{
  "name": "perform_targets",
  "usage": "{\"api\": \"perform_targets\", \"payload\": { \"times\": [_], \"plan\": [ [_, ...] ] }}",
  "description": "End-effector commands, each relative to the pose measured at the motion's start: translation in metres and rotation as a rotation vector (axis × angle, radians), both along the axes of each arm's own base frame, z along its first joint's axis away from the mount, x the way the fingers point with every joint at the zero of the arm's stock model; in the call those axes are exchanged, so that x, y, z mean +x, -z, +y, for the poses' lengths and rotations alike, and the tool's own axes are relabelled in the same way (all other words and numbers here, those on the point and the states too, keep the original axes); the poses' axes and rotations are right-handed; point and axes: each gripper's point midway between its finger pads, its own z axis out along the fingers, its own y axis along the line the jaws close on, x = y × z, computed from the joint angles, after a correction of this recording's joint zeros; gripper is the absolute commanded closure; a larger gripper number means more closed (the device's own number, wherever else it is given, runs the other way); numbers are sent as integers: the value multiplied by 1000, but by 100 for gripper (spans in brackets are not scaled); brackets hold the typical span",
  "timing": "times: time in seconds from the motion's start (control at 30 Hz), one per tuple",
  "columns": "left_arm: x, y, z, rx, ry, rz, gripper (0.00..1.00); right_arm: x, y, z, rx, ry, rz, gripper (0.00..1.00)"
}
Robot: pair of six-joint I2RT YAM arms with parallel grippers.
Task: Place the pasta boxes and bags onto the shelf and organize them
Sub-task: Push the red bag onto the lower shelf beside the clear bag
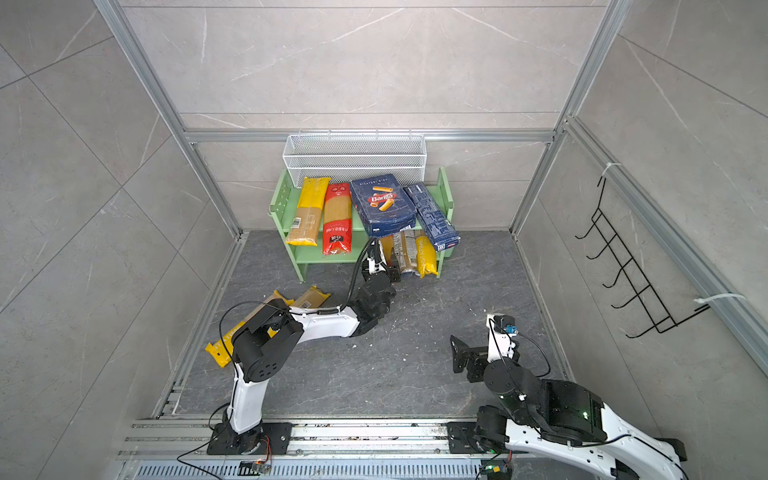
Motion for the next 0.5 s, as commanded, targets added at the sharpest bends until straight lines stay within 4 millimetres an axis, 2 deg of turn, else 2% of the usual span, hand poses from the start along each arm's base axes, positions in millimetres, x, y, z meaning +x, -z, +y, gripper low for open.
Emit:
{"api": "perform_targets", "payload": {
  "times": [0.0, 0.23, 0.37, 0.47],
  "plan": [
    [-2, -37, 8, -82, -18, -60, 39, 0, -4, -4, -4, 14, -9, 0],
    [-13, -34, 8, -71, 4, -43, 38, 1, -4, -4, -10, 15, -7, 0],
    [-37, -40, 5, -28, 29, -72, 32, 0, -4, -4, -2, 10, -2, 0],
    [-55, -37, 9, -14, 47, -62, 32, -1, -3, -4, 1, 8, 4, 0]
  ]
}}
